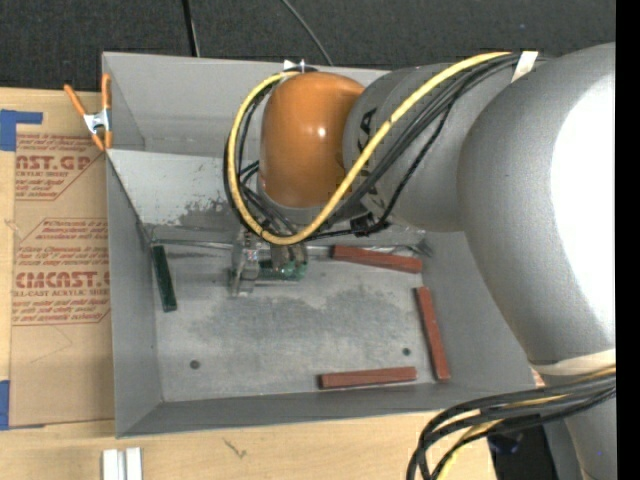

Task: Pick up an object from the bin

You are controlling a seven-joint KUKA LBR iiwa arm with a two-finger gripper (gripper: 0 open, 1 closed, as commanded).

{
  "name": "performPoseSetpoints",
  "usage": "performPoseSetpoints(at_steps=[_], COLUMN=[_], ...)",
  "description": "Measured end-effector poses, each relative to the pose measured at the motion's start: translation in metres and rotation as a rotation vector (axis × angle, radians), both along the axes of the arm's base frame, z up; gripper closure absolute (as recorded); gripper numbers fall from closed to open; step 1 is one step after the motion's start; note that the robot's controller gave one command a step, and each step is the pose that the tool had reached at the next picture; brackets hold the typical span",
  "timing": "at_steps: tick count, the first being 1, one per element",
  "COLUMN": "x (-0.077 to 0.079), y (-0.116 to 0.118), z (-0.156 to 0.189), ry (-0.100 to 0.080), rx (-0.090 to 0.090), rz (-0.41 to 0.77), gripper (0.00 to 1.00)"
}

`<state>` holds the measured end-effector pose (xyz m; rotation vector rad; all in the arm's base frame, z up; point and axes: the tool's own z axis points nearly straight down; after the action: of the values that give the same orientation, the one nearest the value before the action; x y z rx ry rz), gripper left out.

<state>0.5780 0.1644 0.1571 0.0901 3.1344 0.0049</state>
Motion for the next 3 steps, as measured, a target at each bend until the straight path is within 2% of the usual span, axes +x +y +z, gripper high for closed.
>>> performPoseSetpoints(at_steps=[1,2,3], x=[-0.011,-0.021,-0.041], y=[-0.025,-0.031,-0.025], z=[0.005,0.036,0.056], ry=[-0.004,0.014,-0.005], rx=[-0.001,-0.005,0.001], rz=[0.094,0.147,-0.114], gripper=[1.0,1.0,1.0])
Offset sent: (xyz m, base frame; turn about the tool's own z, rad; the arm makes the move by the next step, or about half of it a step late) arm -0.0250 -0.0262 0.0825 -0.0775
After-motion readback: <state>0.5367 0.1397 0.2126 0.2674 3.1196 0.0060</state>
